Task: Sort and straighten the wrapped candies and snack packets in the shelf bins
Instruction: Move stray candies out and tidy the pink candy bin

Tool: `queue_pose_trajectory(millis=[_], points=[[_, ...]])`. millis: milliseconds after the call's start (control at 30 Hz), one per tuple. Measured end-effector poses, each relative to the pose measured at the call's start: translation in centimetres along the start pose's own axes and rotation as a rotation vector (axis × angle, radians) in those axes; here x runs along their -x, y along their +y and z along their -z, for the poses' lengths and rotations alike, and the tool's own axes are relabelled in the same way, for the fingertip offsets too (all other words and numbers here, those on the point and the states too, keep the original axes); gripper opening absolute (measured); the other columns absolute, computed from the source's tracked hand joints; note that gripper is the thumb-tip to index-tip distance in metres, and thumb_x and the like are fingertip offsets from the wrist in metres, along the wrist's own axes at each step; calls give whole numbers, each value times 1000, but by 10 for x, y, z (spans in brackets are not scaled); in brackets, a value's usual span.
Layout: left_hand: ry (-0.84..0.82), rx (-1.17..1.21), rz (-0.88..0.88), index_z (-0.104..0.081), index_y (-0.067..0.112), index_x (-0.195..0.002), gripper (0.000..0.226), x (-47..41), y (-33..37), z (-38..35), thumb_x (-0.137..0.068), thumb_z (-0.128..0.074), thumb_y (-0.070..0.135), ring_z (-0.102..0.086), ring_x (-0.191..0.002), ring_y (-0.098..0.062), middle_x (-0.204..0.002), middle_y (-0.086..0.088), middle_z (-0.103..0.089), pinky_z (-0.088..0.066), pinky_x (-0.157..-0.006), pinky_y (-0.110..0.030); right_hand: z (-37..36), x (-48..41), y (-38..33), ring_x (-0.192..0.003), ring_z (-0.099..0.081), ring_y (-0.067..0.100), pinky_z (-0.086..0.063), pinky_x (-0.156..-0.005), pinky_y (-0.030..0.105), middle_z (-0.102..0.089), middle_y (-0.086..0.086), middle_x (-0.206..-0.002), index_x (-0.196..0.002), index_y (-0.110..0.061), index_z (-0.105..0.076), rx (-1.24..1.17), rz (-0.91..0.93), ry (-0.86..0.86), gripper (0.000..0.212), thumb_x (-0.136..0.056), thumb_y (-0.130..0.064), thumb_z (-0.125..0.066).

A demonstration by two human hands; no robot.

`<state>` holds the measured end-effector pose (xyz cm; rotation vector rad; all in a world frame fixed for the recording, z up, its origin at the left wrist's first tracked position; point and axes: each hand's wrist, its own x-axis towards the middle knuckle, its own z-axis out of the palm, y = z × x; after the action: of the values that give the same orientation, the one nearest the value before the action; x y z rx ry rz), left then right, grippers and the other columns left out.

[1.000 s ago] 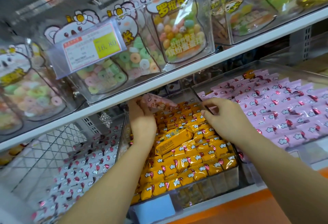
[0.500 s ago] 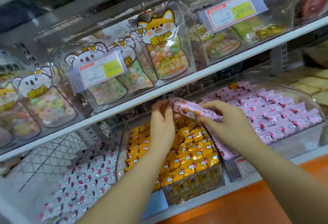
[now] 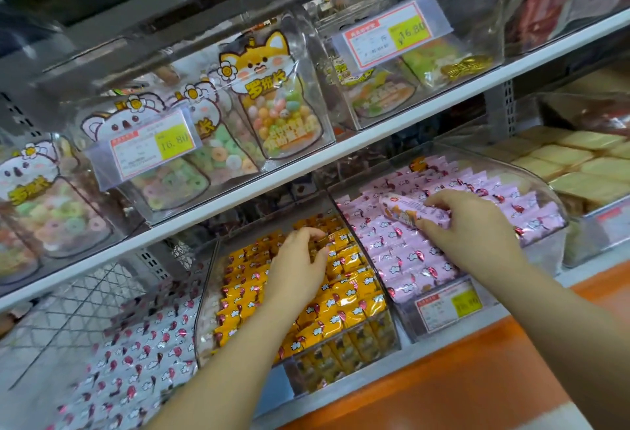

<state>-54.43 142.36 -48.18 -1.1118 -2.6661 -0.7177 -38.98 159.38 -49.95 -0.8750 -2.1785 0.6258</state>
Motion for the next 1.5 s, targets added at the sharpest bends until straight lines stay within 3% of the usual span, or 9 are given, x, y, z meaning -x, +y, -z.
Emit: queue_pose_trajectory(millis=[267, 700, 900, 1000, 1133, 1233, 1367, 1433, 1500], points=[[-97, -74, -2, -51, 30, -124, 38, -6, -6, 12, -89, -58, 41, -46, -124, -14, -135, 6, -50, -40, -104, -38, -3, -2, -21, -103, -54, 27, -28, -88, 37, -64, 3, -110, -110, -21, -65, 64, 96, 125, 31, -83, -37, -65], [-287, -57, 26, -54, 30, -125, 47, -3, -42, 30, -82, -68, 43, -52, -107, -6, -126, 10, -56, -42, -84, -20, -41, 3, -75, -95, -59, 19, -46, -89, 40, -65, -1, -112, -112, -21, -64, -159, 129, -60, 30, -86, -36, -62], [-18, 142, 90, -50, 25, -128, 45, -18, -48, 36, -87, -63, 37, -49, -90, -5, -109, 9, -53, -38, -72, -18, -58, -2, -77, -105, -56, 18, -44, -82, 28, -61, 0, -121, -118, -22, -61, -121, 117, -259, 32, -88, -31, -62], [72, 217, 155, -47, 26, -127, 45, -33, -54, 34, -87, -64, 35, -56, -81, -12, -113, 3, -58, -41, -59, -22, -62, -6, -78, -92, -58, 17, -42, -76, 24, -61, 3, -122, -122, -23, -60, -101, 105, -302, 34, -88, -29, -61], [122, 216, 143, -50, 18, -127, 47, -54, -60, 23, -84, -68, 25, -58, -108, -19, -122, -1, -60, -43, -82, -23, -67, -11, -78, -68, -52, 8, -43, -70, 24, -63, 3, -118, -121, -23, -61, -106, 103, -286, 33, -88, -27, -62], [136, 175, 121, -49, 16, -126, 42, -64, -60, 15, -87, -65, 19, -58, -108, -19, -123, -2, -59, -37, -82, -19, -71, -14, -77, -58, -43, 3, -43, -67, 24, -64, 3, -117, -121, -23, -61, -114, 96, -277, 33, -88, -27, -61], [190, 197, 121, -47, 14, -126, 37, -73, -57, 5, -92, -59, 17, -46, -65, 9, -107, 8, -52, -34, -59, 1, -72, -17, -79, -94, -60, 16, -48, -83, 30, -62, 1, -122, -121, -24, -61, -105, 88, -275, 33, -88, -27, -61], [177, 204, 137, -44, 12, -128, 39, -75, -56, -2, -92, -58, 17, -53, -74, 3, -109, 5, -53, -35, -64, 2, -72, -17, -78, -100, -58, 18, -48, -84, 31, -61, 1, -123, -122, -24, -61, -111, 89, -277, 33, -88, -26, -60], [134, 153, 168, -43, 14, -130, 43, -77, -57, -10, -91, -60, 21, -59, -103, -17, -122, -3, -56, -38, -79, -15, -72, -17, -78, -97, -58, 17, -47, -82, 29, -60, 2, -123, -121, -24, -61, -117, 98, -275, 33, -89, -25, -60]])
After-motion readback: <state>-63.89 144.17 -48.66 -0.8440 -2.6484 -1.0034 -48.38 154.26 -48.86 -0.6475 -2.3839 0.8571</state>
